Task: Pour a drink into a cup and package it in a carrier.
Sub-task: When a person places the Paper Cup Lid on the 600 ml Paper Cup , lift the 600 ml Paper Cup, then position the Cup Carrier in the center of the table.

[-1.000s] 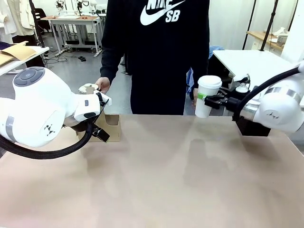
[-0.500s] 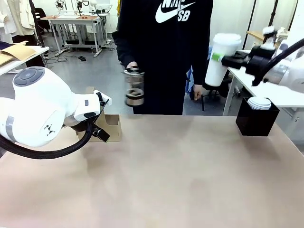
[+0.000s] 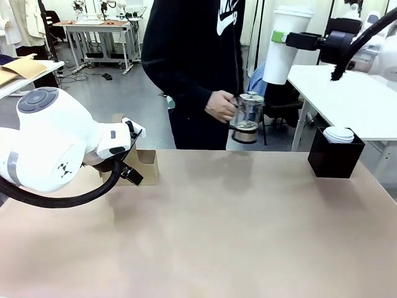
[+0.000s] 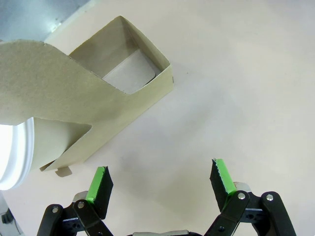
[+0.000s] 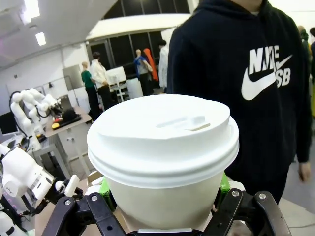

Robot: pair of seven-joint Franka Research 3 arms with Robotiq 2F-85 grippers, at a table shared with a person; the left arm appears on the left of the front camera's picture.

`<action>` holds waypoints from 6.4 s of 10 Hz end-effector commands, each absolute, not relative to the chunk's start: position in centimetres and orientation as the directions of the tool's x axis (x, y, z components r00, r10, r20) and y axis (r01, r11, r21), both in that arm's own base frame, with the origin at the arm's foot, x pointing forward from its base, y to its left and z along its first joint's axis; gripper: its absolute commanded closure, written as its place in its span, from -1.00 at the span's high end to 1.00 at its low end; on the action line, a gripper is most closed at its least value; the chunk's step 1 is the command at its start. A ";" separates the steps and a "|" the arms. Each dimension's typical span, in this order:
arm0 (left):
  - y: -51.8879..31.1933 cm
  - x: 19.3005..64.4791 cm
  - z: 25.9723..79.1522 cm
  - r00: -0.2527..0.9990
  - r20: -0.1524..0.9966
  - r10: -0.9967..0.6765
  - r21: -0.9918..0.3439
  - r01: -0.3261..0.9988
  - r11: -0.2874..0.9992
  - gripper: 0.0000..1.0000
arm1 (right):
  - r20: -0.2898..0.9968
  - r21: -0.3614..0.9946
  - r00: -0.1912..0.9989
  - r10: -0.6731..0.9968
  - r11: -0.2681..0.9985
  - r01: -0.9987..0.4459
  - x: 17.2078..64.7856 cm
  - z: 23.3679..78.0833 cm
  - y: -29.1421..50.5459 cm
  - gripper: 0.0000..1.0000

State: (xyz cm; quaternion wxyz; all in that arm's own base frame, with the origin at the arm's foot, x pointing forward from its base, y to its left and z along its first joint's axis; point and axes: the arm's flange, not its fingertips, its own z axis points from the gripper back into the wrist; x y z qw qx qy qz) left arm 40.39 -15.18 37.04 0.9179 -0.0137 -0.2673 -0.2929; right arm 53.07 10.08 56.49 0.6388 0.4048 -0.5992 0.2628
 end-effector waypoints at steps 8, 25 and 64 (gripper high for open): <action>-15.1 40.4 37.0 0.686 0.499 -0.530 0.131 0.545 0.828 1.00 | 0.978 0.202 0.144 -0.149 0.534 -0.821 53.1 56.5 10.1 0.72; -16.7 50.9 54.1 0.923 0.351 -0.158 0.058 0.147 0.987 1.00 | 0.978 0.202 0.144 -0.149 0.534 -0.821 53.1 56.5 10.1 0.72; -40.5 33.0 48.1 0.937 0.350 0.009 0.028 -0.020 0.999 -0.96 | 0.978 0.202 0.144 -0.149 0.534 -0.821 53.1 56.5 10.1 0.72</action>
